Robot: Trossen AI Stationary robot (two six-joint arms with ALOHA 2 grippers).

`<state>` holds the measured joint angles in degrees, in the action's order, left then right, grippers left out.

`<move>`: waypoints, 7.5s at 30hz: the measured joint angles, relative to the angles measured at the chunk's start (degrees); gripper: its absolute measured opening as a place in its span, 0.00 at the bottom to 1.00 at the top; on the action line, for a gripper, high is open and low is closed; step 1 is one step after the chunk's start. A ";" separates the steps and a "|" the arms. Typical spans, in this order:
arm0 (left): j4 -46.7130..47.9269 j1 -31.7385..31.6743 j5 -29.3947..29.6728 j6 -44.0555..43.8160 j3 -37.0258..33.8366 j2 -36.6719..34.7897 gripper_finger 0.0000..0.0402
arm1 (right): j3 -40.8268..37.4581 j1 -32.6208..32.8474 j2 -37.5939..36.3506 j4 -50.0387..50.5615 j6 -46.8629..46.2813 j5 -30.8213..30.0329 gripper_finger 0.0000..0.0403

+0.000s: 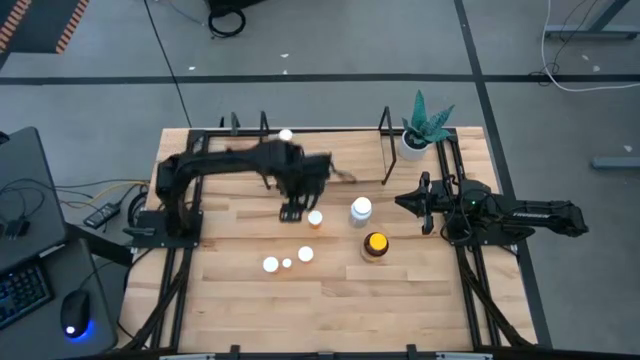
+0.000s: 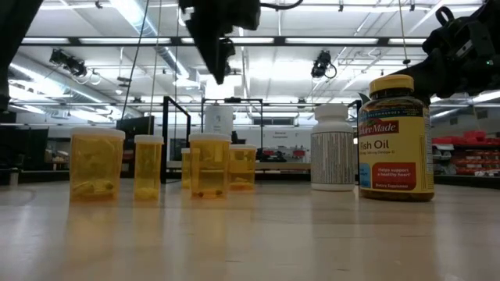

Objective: Pick and place medicine bottles onto shelf by color
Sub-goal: Put the bottom left big orange pill bottle on the shelf

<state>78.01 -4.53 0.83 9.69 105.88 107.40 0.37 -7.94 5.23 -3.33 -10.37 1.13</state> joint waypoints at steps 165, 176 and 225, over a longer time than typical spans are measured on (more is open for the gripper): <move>-28.98 4.56 1.92 -16.58 -41.37 -14.30 0.50 | -0.01 0.00 0.11 -5.18 0.00 0.00 0.14; -23.50 -1.21 2.87 -10.29 -32.99 -14.30 0.50 | -0.01 0.00 0.11 -5.18 0.00 0.00 0.14; -19.75 -22.26 -0.90 7.89 -17.76 3.40 0.50 | 0.00 0.01 0.09 -5.66 0.00 0.00 0.14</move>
<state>58.27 -26.79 -0.06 17.58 88.12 110.80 0.38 -7.94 5.32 -8.99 -10.37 1.13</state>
